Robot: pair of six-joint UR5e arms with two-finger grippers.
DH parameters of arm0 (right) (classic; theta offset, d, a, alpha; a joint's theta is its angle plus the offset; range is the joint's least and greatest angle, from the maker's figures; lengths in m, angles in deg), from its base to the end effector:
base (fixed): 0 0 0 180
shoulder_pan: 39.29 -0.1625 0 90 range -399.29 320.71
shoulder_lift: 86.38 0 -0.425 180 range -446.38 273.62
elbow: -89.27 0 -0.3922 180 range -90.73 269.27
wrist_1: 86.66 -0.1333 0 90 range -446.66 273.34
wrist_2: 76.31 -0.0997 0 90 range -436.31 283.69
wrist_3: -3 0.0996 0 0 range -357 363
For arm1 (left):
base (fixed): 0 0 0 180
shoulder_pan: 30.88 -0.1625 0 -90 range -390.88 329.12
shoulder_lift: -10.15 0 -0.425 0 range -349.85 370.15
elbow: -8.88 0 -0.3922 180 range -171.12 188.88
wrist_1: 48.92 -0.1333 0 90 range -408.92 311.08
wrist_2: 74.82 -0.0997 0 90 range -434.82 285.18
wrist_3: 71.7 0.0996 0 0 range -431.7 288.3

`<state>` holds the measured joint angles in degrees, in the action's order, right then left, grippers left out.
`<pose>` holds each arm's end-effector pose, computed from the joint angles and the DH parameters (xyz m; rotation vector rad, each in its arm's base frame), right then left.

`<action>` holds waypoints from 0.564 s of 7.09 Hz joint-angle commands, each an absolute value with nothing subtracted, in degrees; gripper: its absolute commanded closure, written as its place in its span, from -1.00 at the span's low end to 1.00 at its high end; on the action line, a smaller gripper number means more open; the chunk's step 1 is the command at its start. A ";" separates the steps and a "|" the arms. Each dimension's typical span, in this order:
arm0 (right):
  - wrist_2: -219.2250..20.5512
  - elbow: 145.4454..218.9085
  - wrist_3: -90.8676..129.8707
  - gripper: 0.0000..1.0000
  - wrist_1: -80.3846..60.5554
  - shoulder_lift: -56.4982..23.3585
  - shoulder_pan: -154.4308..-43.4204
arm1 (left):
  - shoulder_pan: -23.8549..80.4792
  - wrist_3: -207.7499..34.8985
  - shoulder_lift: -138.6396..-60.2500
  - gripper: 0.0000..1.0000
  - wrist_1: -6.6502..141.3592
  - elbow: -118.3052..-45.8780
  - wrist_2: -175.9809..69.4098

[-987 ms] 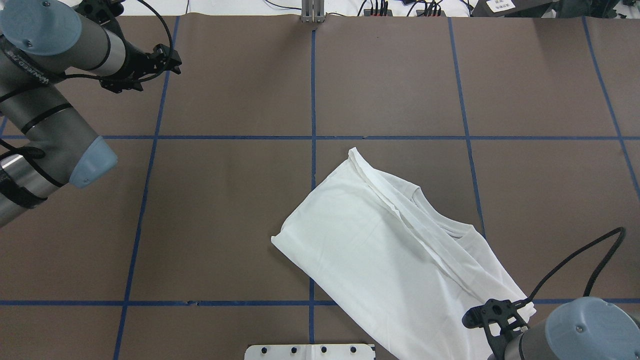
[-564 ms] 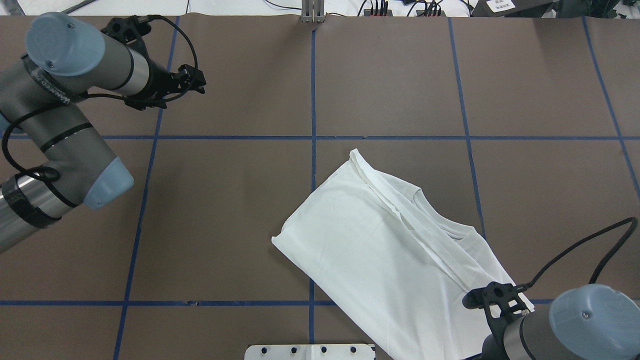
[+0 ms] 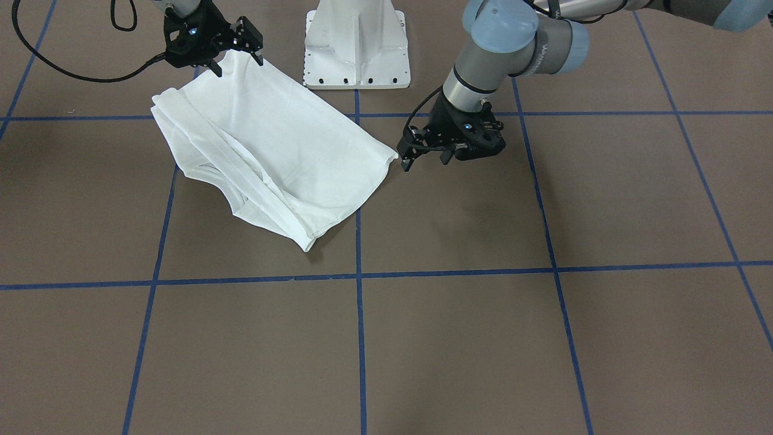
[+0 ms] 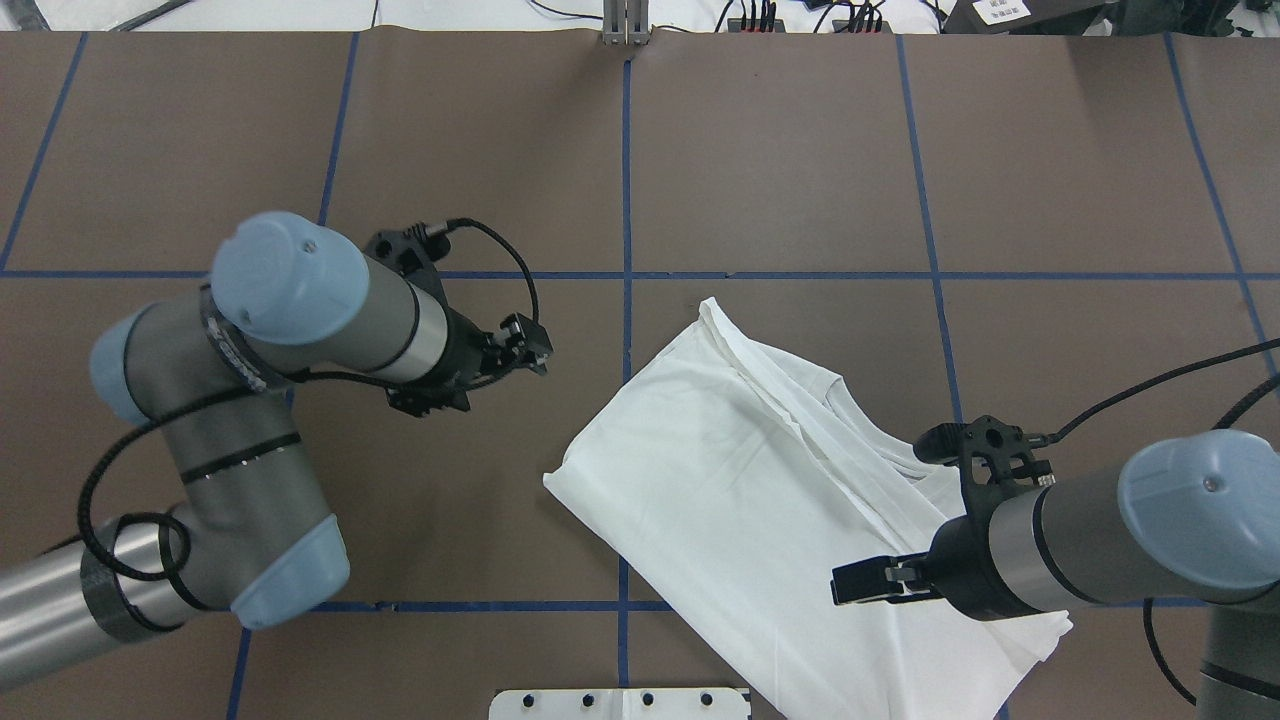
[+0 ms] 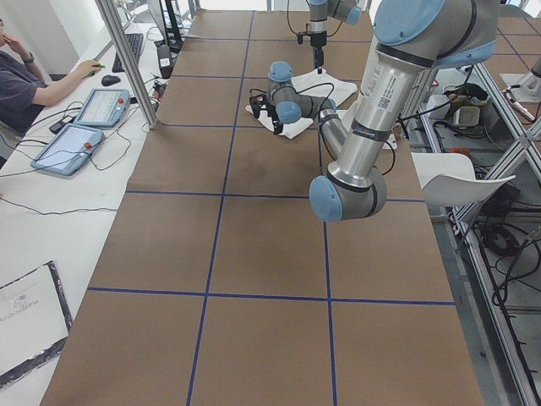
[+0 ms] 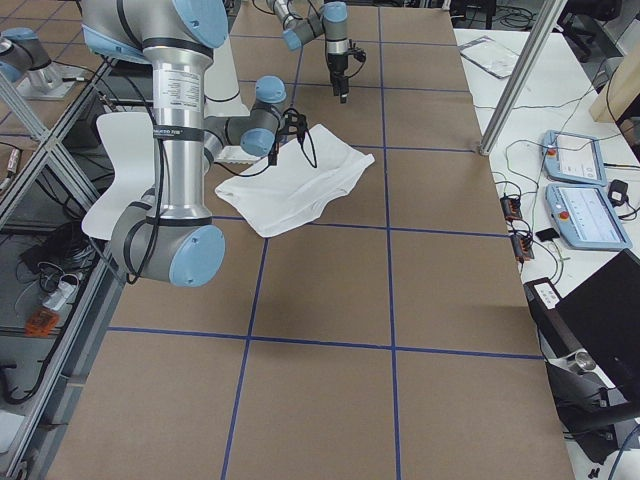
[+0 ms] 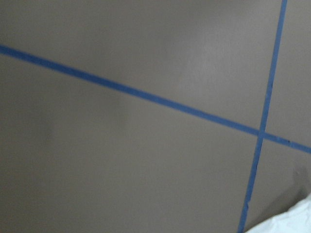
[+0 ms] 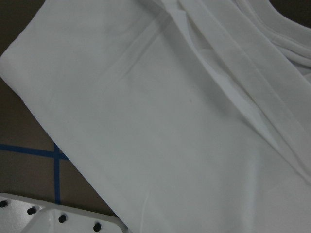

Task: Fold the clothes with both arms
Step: 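Lower the left gripper to the bundle's edge while the right gripper holds its corner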

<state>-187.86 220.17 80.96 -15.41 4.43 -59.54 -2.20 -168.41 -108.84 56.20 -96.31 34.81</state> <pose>-0.3652 -0.2378 0.2975 -0.0467 -1.0679 -0.0637 0.4950 -0.3846 0.2231 -0.1110 1.0707 -0.3802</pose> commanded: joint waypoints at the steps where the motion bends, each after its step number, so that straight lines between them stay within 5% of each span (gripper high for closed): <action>1: -187.85 219.09 80.96 -1.00 -15.38 2.57 -61.44 | -8.55 -174.00 -111.56 -0.81 57.50 -91.27 29.45; 4: -187.85 218.82 80.96 -1.00 -15.38 2.48 -61.79 | -9.26 -174.00 -111.67 -0.70 61.99 -86.49 29.42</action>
